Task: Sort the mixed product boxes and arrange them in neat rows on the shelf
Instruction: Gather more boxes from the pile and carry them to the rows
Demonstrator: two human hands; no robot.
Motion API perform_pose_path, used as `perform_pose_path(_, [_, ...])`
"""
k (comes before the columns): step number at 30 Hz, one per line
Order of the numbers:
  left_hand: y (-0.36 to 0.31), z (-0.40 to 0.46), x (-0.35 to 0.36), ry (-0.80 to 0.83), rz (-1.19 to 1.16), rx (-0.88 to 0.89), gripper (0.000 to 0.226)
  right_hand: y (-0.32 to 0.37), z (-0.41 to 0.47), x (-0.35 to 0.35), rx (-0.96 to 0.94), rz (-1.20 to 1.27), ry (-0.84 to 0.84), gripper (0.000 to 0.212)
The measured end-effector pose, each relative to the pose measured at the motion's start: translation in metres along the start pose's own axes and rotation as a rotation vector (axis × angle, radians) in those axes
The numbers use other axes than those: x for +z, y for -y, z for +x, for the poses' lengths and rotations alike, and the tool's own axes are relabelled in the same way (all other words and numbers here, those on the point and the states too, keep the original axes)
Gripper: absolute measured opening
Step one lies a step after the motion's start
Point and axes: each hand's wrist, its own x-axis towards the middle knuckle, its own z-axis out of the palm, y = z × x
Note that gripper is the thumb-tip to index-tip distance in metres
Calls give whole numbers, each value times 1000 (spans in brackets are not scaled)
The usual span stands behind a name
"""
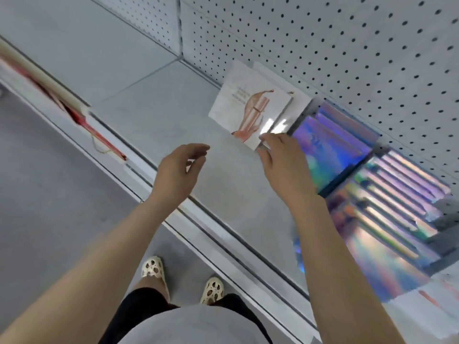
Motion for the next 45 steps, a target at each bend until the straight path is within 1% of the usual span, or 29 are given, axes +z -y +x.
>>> perform_pose_path(6, [74,-9,-105,-194,86,-99,23,96,20,90,-44,209,99,29])
perform_pose_path(11, [146,-3,-212,-301,145,-186,23,206,60,155,-134,295,158,28])
perform_pose_path(14, [186,0,-276,-343,165,-273,23,276,90,188,-170,319,214,28])
perform_pose_path(17, [219,7,-332,-389,179,-316,23,341,121,215,-217,327,261,28])
perform_pose_path(24, [284,43,-415,-516,148,-436,21,453,196,261,-321,393,353,29])
perform_pose_path(29, [331,94,-463,-535,158,-506,22,511,262,307,-390,391,414,29])
perform_pose_path(34, [372,169,-519,-563,186,-520,22,570,348,347,-425,400,447,30])
perform_pose_path(40, [411,271,-588,-532,240,-522,22,632,459,380,-472,414,417,29])
perform_pose_path(45, [439,353,-633,-502,243,-468,23,668,533,401,-423,400,368,27])
